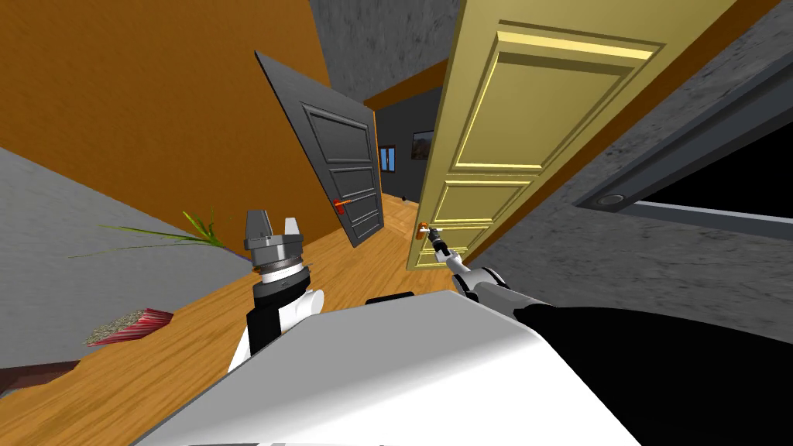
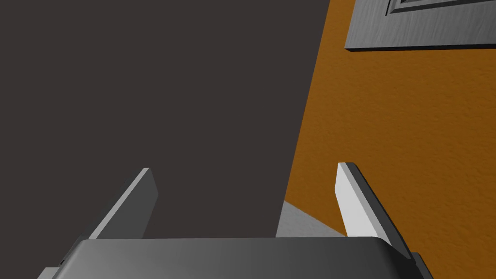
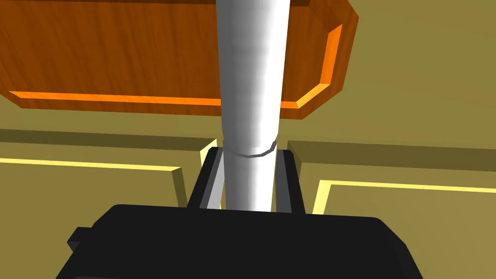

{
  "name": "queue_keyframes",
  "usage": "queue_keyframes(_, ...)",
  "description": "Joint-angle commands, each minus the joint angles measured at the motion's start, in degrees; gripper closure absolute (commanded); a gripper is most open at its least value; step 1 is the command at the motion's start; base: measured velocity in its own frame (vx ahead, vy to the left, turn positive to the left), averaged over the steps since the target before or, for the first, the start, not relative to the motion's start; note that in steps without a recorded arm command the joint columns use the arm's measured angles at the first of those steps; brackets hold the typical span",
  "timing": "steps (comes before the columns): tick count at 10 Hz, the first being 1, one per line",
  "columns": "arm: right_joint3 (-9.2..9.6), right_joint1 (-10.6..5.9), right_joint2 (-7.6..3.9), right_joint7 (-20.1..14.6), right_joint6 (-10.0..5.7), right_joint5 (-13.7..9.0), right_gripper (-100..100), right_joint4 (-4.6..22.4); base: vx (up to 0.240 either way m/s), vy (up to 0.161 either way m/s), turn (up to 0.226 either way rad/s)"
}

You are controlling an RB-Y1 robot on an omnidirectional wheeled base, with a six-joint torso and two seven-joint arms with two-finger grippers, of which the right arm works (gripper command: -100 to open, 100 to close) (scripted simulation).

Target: Pull the door open

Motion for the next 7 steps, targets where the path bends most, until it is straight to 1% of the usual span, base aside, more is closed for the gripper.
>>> queue_keyframes(1,1.19,0.64,-0.15,-1.2,-0.13,0.5,100,-0.9,-0.224,-0.111,0.120)
queue_keyframes(4,2.67,0.87,-0.80,-2.9,-0.78,1.0,100,-1.1,-0.184,-0.087,0.083)
queue_keyframes(5,2.42,0.12,-0.70,-2.6,-1.16,0.9,100,0.4,-0.078,-0.046,0.032)
queue_keyframes(6,3.48,0.20,-0.72,-3.5,-1.55,1.4,100,0.2,-0.120,-0.036,0.044)
queue_keyframes(7,4.09,0.21,-0.80,-4.0,-1.77,1.7,100,0.0,-0.197,-0.064,0.050)
